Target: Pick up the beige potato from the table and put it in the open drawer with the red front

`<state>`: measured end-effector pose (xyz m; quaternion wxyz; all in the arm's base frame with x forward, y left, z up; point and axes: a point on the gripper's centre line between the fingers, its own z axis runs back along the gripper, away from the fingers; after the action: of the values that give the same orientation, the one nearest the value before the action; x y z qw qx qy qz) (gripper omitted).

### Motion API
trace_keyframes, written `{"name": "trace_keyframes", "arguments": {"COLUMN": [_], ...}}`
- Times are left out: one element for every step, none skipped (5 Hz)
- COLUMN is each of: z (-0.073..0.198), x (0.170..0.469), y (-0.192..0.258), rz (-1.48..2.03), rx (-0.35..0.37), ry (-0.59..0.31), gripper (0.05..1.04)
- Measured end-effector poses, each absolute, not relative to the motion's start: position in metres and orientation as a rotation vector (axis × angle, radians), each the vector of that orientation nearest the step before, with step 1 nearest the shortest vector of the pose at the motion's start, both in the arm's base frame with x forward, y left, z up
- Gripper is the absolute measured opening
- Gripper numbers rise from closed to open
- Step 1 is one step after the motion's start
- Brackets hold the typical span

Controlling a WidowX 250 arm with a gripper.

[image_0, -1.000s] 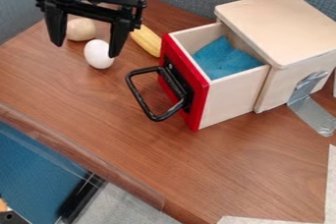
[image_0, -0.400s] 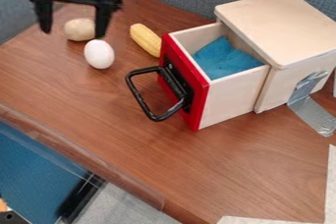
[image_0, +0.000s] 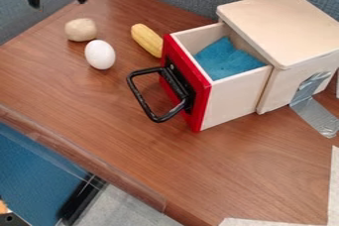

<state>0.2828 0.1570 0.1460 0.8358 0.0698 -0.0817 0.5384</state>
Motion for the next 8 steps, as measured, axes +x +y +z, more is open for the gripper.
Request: {"name": "trace_keyframes", "arguments": {"z": [0.145,0.139,0.133,0.124,0.116,0.095,0.072,0.060], "x": [0.298,0.317,0.333,0.340,0.344,0.346,0.350,0.351], "y": [0.168,0.178,0.197,0.213,0.222,0.239,0.247,0.250], "rz": [1.284,1.382,1.497,1.591,1.694,1.799,1.872,1.929], "rx": [0.149,0.144,0.144,0.164,0.178,0.209,0.239,0.269], "ry": [-0.205,-0.219,-0.244,-0.284,-0.317,-0.281,-0.228,-0.199], "gripper": [0.999,0.999,0.999,0.999,0.999,0.999,0.999,0.999]}}
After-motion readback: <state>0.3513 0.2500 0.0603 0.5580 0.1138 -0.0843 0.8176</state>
